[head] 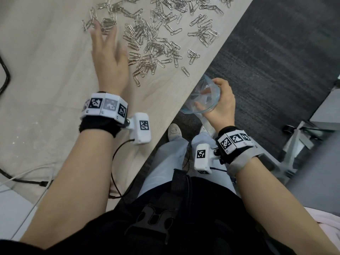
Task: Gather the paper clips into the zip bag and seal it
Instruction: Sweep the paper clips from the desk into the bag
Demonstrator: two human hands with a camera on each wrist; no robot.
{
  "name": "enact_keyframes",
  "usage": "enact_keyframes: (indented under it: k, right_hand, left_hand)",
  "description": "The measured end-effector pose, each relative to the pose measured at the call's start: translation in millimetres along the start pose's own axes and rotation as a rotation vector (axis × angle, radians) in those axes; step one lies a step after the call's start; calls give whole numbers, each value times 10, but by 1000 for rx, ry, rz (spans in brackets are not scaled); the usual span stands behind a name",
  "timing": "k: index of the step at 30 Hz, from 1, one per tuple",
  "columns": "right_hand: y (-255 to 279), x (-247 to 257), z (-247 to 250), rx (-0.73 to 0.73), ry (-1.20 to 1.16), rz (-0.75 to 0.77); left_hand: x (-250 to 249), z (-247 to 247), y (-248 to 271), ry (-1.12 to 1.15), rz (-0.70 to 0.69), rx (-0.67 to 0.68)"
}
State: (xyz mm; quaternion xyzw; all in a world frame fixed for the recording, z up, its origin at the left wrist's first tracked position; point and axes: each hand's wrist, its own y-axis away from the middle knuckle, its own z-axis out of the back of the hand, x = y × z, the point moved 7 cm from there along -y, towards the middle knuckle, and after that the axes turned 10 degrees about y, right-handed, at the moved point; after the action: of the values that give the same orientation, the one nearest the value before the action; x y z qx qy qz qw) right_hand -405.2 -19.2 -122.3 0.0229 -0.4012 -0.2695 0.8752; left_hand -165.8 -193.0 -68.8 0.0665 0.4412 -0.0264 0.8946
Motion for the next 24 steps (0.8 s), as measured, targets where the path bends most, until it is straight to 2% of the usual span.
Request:
enact_keyframes:
  k: [3, 6, 10, 14, 18, 21, 24]
  right_hand:
    - [-1, 21, 3, 9, 2, -1]
    - [6, 12, 4, 7, 2, -5]
    - [1, 12, -1, 1, -1, -13]
    - [8, 18, 15, -3, -9, -7]
    - [29, 28, 5, 3, -27, -4]
    - [34, 21, -4, 2, -27, 5]
    - [33, 7, 3, -8, -23, 17]
  left_hand:
    - [15, 11, -187, -125, 69, 11]
    - [44, -142, -232, -267, 156, 128]
    - [-9, -342, -69, -373, 76, 240]
    - [-17, -349, 185, -342, -30, 229]
    - [-136, -166, 385, -189, -148, 94]
    - [-123, -97, 434, -87, -115, 177]
    - [-114, -17, 446, -116, -57, 264]
